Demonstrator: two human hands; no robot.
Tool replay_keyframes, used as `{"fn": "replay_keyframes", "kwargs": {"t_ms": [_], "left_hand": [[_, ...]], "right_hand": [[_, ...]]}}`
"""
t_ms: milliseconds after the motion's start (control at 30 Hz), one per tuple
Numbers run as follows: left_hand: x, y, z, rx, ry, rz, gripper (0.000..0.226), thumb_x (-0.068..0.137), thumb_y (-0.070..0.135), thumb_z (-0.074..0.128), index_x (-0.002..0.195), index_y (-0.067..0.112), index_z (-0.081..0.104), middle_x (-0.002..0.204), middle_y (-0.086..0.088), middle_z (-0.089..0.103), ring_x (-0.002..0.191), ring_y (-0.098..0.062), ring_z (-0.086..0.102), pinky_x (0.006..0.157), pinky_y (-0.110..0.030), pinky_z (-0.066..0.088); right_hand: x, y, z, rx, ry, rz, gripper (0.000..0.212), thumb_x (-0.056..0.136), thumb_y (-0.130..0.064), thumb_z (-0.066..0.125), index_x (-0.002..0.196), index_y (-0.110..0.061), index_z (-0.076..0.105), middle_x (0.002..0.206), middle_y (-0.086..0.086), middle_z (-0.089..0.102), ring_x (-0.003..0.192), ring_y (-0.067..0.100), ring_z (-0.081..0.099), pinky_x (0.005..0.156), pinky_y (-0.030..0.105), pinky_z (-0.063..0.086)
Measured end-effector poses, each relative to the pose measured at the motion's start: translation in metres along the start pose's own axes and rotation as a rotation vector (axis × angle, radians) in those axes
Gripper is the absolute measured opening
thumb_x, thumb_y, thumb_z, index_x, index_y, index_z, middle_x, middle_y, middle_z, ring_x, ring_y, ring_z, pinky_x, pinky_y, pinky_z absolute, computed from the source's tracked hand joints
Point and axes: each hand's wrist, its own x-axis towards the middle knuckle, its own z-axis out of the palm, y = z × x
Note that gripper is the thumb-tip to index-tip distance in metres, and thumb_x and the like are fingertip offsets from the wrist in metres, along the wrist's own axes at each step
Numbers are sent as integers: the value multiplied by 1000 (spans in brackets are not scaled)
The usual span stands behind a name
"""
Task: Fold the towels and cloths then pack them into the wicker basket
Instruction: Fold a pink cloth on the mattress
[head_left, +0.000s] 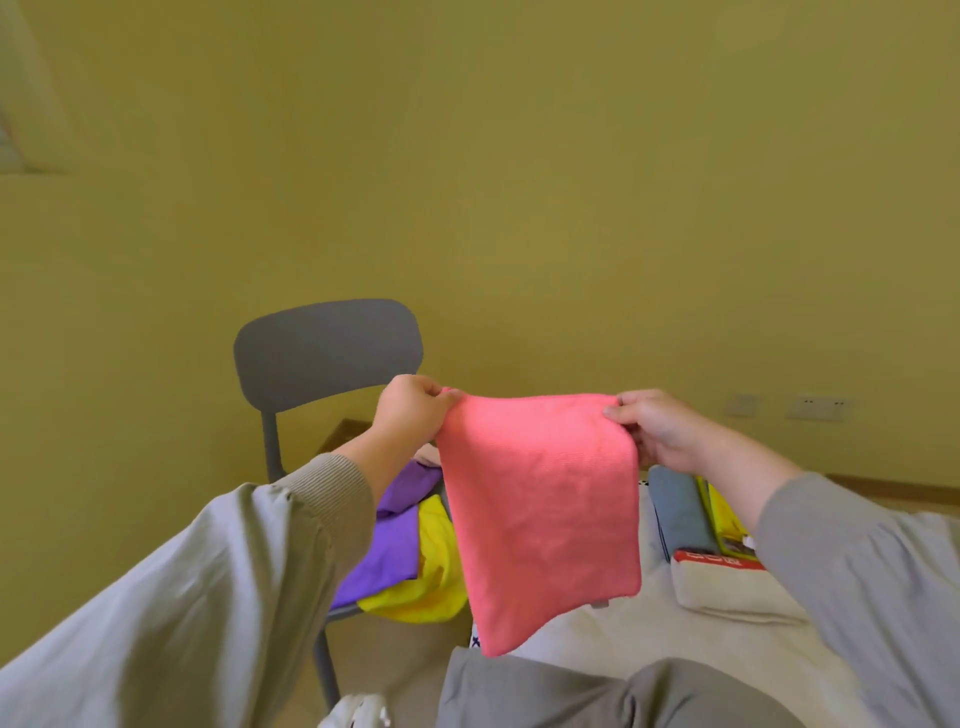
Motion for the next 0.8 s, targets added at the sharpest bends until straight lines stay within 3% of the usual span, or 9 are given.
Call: {"fn": "replay_keyframes", "kwargs": {"t_ms": [100, 200, 300, 400, 500, 667, 800], "left_hand": [[9, -8, 24, 67, -77, -45, 33, 87, 28, 64, 63, 7, 55, 54, -8, 49, 56, -25, 48, 60, -36, 49], [17, -20, 55, 24, -98, -90, 24, 86, 25, 66, 73, 5, 65, 71, -15, 67, 67, -30, 67, 71, -41, 58], [27, -40, 90, 1, -105, -112, 19, 87, 20, 64, 69, 14, 62, 81, -12, 73, 75, -29, 70, 80, -32, 55], [40, -67, 122, -5, -120, -134, 16, 86, 17, 63, 70, 16, 61, 81, -14, 71, 79, -32, 68, 78, -42, 56], [52, -91, 145, 4, -113, -145, 10, 86, 14, 61, 85, 7, 68, 83, -16, 70, 82, -33, 67, 77, -42, 56], [71, -112, 169, -8, -116, -136, 17, 89, 17, 59, 93, 3, 67, 88, -14, 70, 86, -32, 66, 82, -39, 52], [87, -111, 187, -106, -100, -118, 10, 92, 13, 55, 89, 7, 63, 89, -10, 69, 86, -29, 65, 82, -37, 52]], "right_hand": [[18, 24, -8, -147, -10, 110, 24, 95, -5, 47, 73, -13, 47, 37, -2, 41, 26, 7, 36, 34, 10, 23], [43, 48, -12, -281, 22, 148, 21, 95, -3, 47, 75, -10, 46, 54, 6, 47, 28, 10, 47, 30, 12, 27], [73, 75, -8, -284, 61, 170, 21, 97, -2, 43, 78, -9, 43, 74, 10, 47, 37, 12, 60, 32, 19, 44], [104, 106, -3, -249, 126, 154, 26, 97, 0, 38, 75, -12, 41, 86, 12, 52, 51, 16, 66, 40, 20, 50], [133, 136, 1, -243, 197, 135, 28, 96, 1, 36, 74, -13, 43, 94, 19, 61, 74, 28, 66, 50, 25, 51], [168, 167, 3, -344, 294, 30, 29, 89, 0, 49, 65, -17, 49, 82, 22, 65, 87, 37, 67, 72, 43, 51], [182, 167, -1, -437, 418, -87, 26, 89, -3, 54, 67, -17, 50, 59, 1, 48, 69, 26, 53, 56, 31, 35]]}}
